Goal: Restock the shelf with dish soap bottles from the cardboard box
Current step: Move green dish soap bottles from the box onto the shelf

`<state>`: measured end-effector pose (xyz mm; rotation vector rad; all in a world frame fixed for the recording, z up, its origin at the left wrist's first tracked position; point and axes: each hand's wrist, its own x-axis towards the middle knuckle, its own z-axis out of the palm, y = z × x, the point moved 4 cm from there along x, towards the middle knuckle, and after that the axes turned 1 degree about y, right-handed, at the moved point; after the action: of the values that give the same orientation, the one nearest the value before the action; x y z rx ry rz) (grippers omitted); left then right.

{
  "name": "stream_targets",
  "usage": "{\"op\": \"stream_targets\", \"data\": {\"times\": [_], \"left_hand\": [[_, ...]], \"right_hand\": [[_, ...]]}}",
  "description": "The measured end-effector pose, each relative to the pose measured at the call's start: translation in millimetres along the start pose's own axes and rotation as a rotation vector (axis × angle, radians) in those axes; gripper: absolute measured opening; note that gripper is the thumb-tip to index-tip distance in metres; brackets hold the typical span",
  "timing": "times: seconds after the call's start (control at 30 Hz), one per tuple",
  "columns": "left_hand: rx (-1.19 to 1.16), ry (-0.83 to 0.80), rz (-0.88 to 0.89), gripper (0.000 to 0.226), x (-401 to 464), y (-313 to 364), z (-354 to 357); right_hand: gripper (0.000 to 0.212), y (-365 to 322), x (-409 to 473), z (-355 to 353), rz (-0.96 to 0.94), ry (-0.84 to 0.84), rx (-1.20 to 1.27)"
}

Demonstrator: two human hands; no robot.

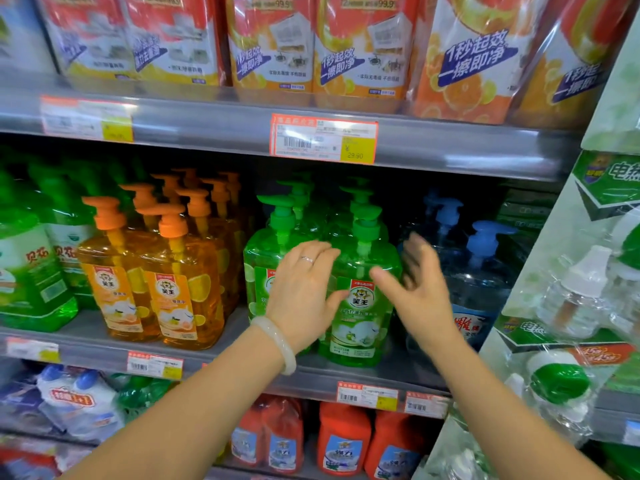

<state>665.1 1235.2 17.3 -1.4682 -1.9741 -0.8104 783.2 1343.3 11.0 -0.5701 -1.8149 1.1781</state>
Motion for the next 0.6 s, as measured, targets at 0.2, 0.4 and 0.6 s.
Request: {"op": "stream_targets", "data": {"times": [0.2, 0.4, 0.6], "left_hand": [[-0.093, -0.176, -0.046, 0.081, 25.8, 4.5, 1.7], [-0.149, -0.329, -0.104, 0.083, 44.6, -0.8, 4.1], [-0.108, -0.336, -0.089, 0.073, 42.2, -1.7, 5.4]], "right_hand": [[0.052, -53.5, 57.1, -3.8, -0.149, -0.166, -0.116], [0.043, -51.1, 73.4, 0.8, -0.06, -0.431, -0.241], [0.04, -52.0, 73.9, 2.2, -0.059, -0.445, -0.208]]}}
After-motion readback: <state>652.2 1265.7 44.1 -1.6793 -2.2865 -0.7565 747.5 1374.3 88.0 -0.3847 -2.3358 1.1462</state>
